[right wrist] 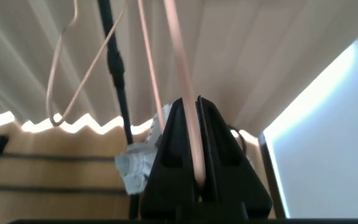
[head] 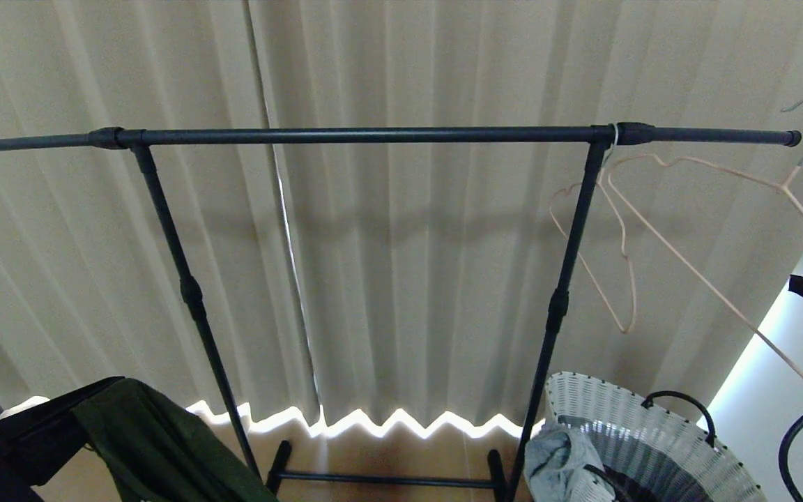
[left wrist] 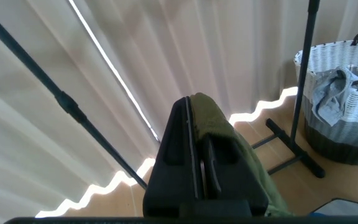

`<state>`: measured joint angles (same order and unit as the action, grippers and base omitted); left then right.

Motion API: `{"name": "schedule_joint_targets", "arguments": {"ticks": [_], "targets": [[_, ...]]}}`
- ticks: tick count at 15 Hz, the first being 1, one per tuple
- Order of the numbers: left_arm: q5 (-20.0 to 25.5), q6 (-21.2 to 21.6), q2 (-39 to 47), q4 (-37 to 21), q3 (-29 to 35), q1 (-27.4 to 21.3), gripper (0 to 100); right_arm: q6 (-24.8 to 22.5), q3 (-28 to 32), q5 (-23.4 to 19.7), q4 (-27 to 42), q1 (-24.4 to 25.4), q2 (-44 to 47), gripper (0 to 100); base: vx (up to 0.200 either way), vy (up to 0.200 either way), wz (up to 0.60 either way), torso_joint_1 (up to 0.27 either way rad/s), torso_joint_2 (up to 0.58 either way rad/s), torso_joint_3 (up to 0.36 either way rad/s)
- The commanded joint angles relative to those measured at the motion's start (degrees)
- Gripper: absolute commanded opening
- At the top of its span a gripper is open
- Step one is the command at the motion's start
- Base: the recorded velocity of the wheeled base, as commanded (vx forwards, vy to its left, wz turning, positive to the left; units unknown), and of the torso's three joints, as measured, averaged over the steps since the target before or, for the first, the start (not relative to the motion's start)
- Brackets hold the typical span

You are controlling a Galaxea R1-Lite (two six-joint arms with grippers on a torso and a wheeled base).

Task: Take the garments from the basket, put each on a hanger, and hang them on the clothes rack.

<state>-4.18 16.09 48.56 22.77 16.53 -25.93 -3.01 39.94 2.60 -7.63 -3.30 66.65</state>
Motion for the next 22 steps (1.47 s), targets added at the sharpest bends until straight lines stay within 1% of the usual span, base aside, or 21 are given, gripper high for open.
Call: {"name": "schedule_joint_targets", "arguments": {"ticks": [1,4,5,7,8,9,10,15,17,20,22], "targets": [[-0.04,-0.01,0.14,-0.01,-0.01,0.0,0,-0.07,0.49,-0.05,-0.02,0.05,-2.93,0,0.0,0.0,0.0,0.0,0.0,0.0],[-0.04,-0.01,0.05,-0.01,-0.01,0.09,0,-0.15,0.58,-0.22,-0.02,0.32,-4.95,0,0.0,0.0,0.0,0.0,0.0,0.0],[-0.04,-0.01,0.14,-0.01,-0.01,0.18,0,-0.15,0.58,-0.93,-0.02,0.67,-6.27,0,0.0,0.0,0.0,0.0,0.0,0.0],[-0.04,-0.01,0.14,-0.01,-0.01,0.18,0,-0.24,0.23,-4.0,0.16,1.11,-8.02,0,0.0,0.0,0.0,0.0,0.0,0.0],[-0.04,-0.01,0.14,-0.01,-0.01,0.18,0,-0.24,0.23,-4.18,0.16,1.28,-8.11,0,0.0,0.0,0.0,0.0,0.0,0.0],[-0.04,-0.01,0.22,-0.01,-0.01,0.18,0,-0.24,0.32,-5.94,0.25,2.42,-8.2,0,0.0,0.0,0.0,0.0,0.0,0.0],[-0.04,-0.1,0.22,-0.01,-0.01,0.18,0,-0.15,0.41,-6.46,0.42,3.92,-7.85,0,0.0,0.0,0.0,0.0,0.0,0.0],[-0.04,-0.18,0.22,-0.01,-0.01,0.27,0,-0.15,-0.03,-6.55,0.86,11.83,-6.44,0,0.0,0.0,0.0,0.0,0.0,0.0],[-0.04,-0.18,0.22,0.08,-0.01,0.27,0,-0.15,-0.03,-6.46,0.78,13.67,-5.12,0,0.0,0.0,0.0,0.0,0.0,0.0],[-0.13,-0.27,0.05,-0.01,-0.09,0.44,0,-0.15,0.05,-6.55,0.42,13.85,-3.8,0,0.0,0.0,0.0,0.0,0.0,0.0],[-0.13,-0.53,0.05,-0.01,-0.18,0.53,0,-0.15,-0.03,-6.55,0.51,14.2,-3.63,0,0.0,0.2,0.0,0.0,0.0,0.0]]}}
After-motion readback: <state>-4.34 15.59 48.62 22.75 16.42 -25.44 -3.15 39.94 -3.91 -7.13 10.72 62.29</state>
